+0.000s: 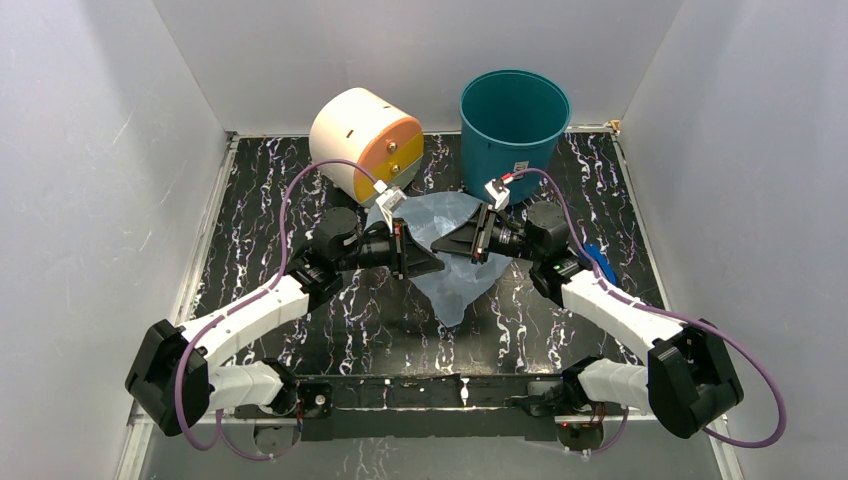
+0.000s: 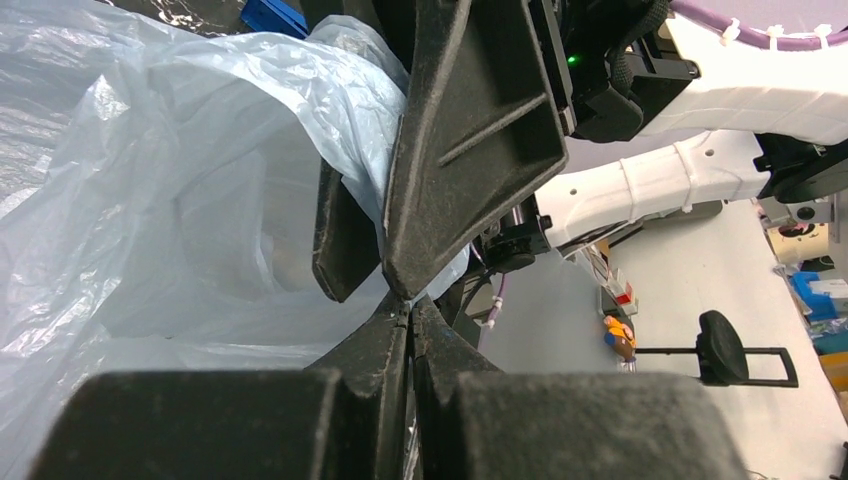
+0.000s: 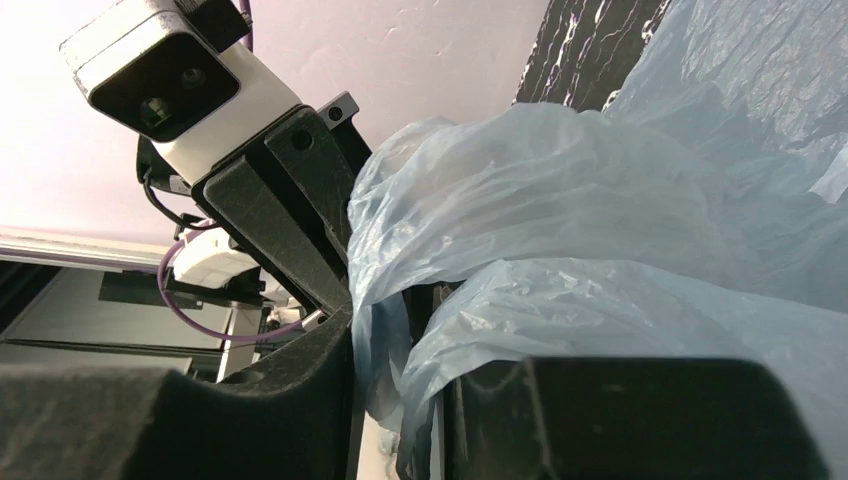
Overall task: Put the trash bags into the trash bin
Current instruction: Unfold the trash bag at the center of the board.
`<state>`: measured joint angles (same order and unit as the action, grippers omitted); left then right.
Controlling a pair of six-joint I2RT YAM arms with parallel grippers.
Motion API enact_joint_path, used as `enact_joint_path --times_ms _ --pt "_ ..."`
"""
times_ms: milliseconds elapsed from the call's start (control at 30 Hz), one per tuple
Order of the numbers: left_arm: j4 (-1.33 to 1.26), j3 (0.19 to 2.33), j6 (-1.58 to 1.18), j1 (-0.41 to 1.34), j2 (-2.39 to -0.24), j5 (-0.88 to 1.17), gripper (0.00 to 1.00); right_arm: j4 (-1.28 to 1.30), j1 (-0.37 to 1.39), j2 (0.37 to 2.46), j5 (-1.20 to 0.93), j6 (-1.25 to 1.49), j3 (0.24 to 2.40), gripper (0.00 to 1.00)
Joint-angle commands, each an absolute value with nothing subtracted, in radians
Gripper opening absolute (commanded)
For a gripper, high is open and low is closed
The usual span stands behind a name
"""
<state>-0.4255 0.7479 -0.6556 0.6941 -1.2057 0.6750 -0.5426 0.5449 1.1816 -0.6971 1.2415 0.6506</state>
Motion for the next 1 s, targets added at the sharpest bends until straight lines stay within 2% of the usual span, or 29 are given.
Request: enact_joint_path --times_ms 0,133,200,300,400,467,600,700,833,967 --pt "-0.454 0.753 -0.655 0.696 -1.193 0.651 0.0 -0.602 0.542 1.165 -0.73 1.223 0.671 0.29" --pt "-0.449 0.758 -0.654 0.696 -1.203 0.649 0.0 -0.592 0.542 1.145 -0.7 1.216 0.661 0.08" --pt "-0.431 0.761 -0.652 0.696 -1.198 0.635 0.07 -0.549 0.543 1.114 -0.657 1.188 0.662 0.0" --pt "-0.367 0.77 -0.617 0.696 -1.17 0.584 0.26 -0.367 0.543 1.049 -0.515 1.089 0.69 0.0" --pt "-0.288 0.784 -0.58 0.696 -1.128 0.522 0.45 -0.032 0.541 0.984 -0.265 0.932 0.782 0.0" --pt "-0.243 0.788 -0.562 0.696 -1.095 0.466 0.52 0.15 0.54 0.948 -0.065 0.82 0.855 0.0" --pt "-0.197 0.788 -0.546 0.696 -1.045 0.374 0.59 0.405 0.54 0.886 0.448 0.615 1.02 0.0" --pt "-0.18 0.788 -0.541 0.696 -1.03 0.335 0.62 0.483 0.54 0.821 0.705 0.505 1.139 0.0" --pt "-0.178 0.793 -0.541 0.696 -1.036 0.312 0.63 0.455 0.54 0.7 0.813 0.416 1.244 0.0" --pt "-0.203 0.793 -0.559 0.696 -1.052 0.29 0.67 0.408 0.54 0.648 0.824 0.314 1.191 0.0"
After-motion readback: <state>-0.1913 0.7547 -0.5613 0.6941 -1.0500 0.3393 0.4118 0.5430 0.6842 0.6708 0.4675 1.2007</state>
